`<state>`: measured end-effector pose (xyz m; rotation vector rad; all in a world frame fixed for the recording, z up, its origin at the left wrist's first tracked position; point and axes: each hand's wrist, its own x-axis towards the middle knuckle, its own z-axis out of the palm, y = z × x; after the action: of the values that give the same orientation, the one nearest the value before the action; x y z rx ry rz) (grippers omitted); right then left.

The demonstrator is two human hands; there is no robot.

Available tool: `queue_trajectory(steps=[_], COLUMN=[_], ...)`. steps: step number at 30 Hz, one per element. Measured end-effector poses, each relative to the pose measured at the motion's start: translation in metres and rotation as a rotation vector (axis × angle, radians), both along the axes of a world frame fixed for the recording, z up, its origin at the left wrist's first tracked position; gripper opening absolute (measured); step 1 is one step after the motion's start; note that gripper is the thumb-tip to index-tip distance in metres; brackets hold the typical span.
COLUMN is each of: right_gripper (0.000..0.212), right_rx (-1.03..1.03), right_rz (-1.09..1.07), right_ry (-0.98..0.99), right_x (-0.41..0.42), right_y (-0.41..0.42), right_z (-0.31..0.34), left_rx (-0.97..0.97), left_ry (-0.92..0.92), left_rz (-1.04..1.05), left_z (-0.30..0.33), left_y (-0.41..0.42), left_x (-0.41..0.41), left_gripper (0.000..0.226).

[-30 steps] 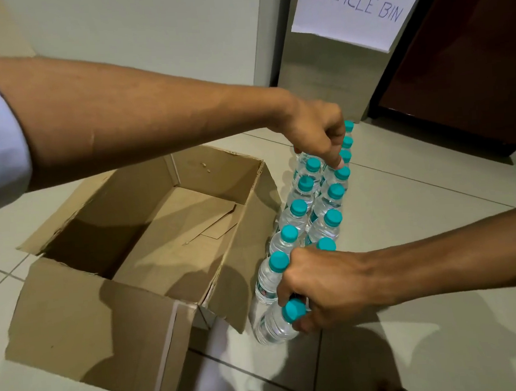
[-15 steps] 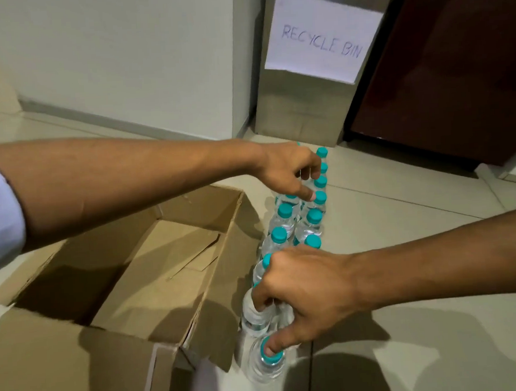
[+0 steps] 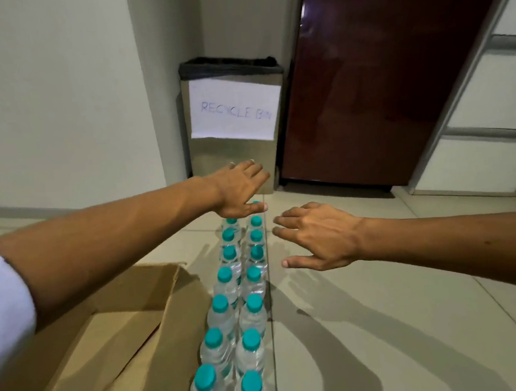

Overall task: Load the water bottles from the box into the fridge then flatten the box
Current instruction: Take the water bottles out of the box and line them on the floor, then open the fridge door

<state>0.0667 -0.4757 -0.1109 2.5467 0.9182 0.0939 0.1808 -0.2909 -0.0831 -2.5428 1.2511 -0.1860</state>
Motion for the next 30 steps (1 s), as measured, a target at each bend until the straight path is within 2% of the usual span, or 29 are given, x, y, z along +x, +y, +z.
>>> queue_trajectory(steps=[6,14,17,20,23,30], right_gripper=[0.081,0.084,0.084,0.083,0.082,0.081], right_rx=[-0.041,0.053,0.124,0.180,0.244,0.320], right_rz=[-0.190,-0.284,-0.324,-0.367,-0.396,-0.454], right_ry=[-0.059,-0.201,-0.198,-0.155,-0.131,-0.148], right_x=[0.021,0.090,0.111,0.120,0.121,0.120], right_y=[-0.059,-0.099,-0.109,-0.119,-0.129,-0.170], right_z=[0.015,0.046,0.064,0.106,0.176,0.412], left_rx=[-0.016,-0.129,-0.179,-0.188,-0.218,-0.286], left_ry=[-0.038,-0.031,0.015,0.055,0.056,0.083], left_rz=[0.022,0.096,0.148,0.139,0.072,-0.033], left_z=[0.002,-0.012,0.009,0.065,0.153,0.405], left_y=[-0.019,-0.016,-0.023,-0.036,-0.060,-0.134], left_x=[0.011,0.050,0.066,0.079,0.088,0.100], left_gripper=[0.091,0.104,0.103,0.106,0.106,0.101])
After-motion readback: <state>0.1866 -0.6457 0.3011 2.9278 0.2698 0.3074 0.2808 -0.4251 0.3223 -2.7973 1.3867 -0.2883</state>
